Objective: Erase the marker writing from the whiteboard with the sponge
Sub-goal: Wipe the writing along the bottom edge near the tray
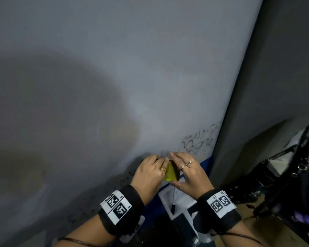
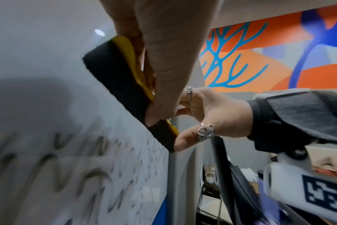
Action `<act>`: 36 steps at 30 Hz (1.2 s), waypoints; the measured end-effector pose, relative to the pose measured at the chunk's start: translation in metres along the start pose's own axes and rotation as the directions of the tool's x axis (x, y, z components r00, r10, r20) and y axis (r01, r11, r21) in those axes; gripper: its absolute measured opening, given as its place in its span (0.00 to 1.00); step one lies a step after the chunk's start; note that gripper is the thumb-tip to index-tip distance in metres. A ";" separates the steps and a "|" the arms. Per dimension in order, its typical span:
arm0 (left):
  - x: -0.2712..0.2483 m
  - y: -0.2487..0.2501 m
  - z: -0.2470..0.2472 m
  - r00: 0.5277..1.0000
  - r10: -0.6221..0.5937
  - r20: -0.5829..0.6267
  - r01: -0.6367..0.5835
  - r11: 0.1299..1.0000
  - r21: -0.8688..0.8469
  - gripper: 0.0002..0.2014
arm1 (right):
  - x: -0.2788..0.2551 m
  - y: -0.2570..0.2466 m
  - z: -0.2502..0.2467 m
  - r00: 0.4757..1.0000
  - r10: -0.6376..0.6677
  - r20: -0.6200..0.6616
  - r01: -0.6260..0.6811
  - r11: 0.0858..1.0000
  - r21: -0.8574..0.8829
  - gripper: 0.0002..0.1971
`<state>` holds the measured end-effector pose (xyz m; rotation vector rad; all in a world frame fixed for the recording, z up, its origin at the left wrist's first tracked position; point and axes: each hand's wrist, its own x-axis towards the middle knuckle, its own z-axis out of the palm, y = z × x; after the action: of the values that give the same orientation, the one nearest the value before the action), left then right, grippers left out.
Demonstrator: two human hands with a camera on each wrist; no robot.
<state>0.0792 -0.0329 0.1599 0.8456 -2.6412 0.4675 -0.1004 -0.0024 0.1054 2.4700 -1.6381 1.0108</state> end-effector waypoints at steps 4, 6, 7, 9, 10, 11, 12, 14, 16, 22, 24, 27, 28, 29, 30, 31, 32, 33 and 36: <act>-0.005 0.005 -0.004 0.997 0.078 0.000 -0.078 0.997 -0.004 0.28 | -0.014 -0.022 0.009 0.997 0.070 -0.031 -0.071 0.997 -0.031 0.45; -0.004 0.006 -0.009 0.995 0.102 0.003 -0.102 0.995 0.010 0.30 | -0.019 -0.027 0.010 0.987 0.155 -0.047 -0.158 0.986 -0.060 0.39; -0.002 0.005 -0.012 0.995 0.096 0.015 -0.096 0.995 0.017 0.34 | -0.022 -0.027 0.009 0.973 0.223 -0.056 -0.227 0.970 -0.085 0.39; 0.006 0.000 -0.025 0.998 0.062 -0.005 -0.061 0.997 0.043 0.36 | -0.028 -0.027 0.004 0.902 0.425 -0.075 -0.430 0.900 -0.074 0.41; 0.012 -0.003 -0.034 0.999 0.037 -0.030 -0.035 0.998 0.058 0.35 | -0.030 -0.027 -0.001 0.829 0.554 -0.070 -0.556 0.831 -0.012 0.42; 0.018 -0.006 -0.043 0.999 0.011 -0.051 -0.007 0.997 0.075 0.35 | -0.033 -0.024 -0.003 0.735 0.677 -0.040 -0.672 0.734 0.096 0.42; 0.024 -0.009 -0.051 0.998 -0.018 -0.055 0.023 0.995 0.097 0.36 | -0.033 -0.023 -0.006 0.632 0.775 0.003 -0.752 0.613 0.241 0.40; 0.032 -0.014 -0.066 0.996 -0.080 -0.032 0.084 0.979 0.186 0.35 | -0.025 -0.026 -0.009 0.496 0.860 0.123 -0.750 0.353 0.559 0.32; 0.036 -0.020 -0.075 0.991 -0.132 0.022 0.122 0.959 0.256 0.33 | -0.010 -0.035 -0.009 0.376 0.896 0.238 -0.636 0.063 0.769 0.18; 0.030 -0.043 -0.078 0.956 -0.236 0.175 0.168 0.927 0.334 0.34 | 0.037 -0.080 0.000 0.271 0.875 0.400 -0.520 -0.217 0.826 0.13; 0.026 -0.049 -0.076 0.953 -0.233 0.195 0.147 0.916 0.374 0.35 | 0.047 -0.087 0.007 0.246 0.885 0.394 -0.509 -0.228 0.830 0.13; 0.024 -0.053 -0.074 0.953 -0.219 0.208 0.124 0.911 0.392 0.37 | 0.054 -0.090 0.011 0.237 0.903 0.357 -0.506 -0.199 0.839 0.13; 0.024 -0.053 -0.073 0.954 -0.218 0.207 0.122 0.910 0.396 0.37 | 0.055 -0.089 0.011 0.238 0.905 0.352 -0.503 -0.195 0.842 0.13; 0.025 -0.054 -0.072 0.954 -0.217 0.205 0.122 0.910 0.395 0.37 | 0.056 -0.087 0.011 0.231 0.908 0.349 -0.500 -0.197 0.843 0.13; 0.025 -0.053 -0.071 0.955 -0.218 0.201 0.126 0.911 0.392 0.38 | 0.057 -0.082 0.010 0.219 0.912 0.347 -0.506 -0.198 0.839 0.14; 0.026 -0.053 -0.069 0.956 -0.222 0.190 0.134 0.910 0.391 0.38 | 0.058 -0.078 0.009 0.209 0.915 0.345 -0.514 -0.197 0.835 0.14; 0.027 -0.053 -0.067 0.959 -0.225 0.174 0.141 0.907 0.398 0.38 | 0.060 -0.070 0.008 0.196 0.925 0.325 -0.512 -0.186 0.838 0.15; 0.028 -0.052 -0.064 0.960 -0.229 0.161 0.145 0.900 0.411 0.39 | 0.061 -0.062 0.007 0.181 0.935 0.305 -0.511 -0.175 0.841 0.15; 0.028 -0.052 -0.054 0.965 -0.244 0.095 0.178 0.878 0.444 0.40 | 0.064 -0.032 0.004 0.148 0.951 0.272 -0.510 -0.162 0.844 0.13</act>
<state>0.0995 -0.0654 0.2298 1.3352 -2.5669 0.9903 -0.0565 -0.0416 0.1454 0.3663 -2.8783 2.8019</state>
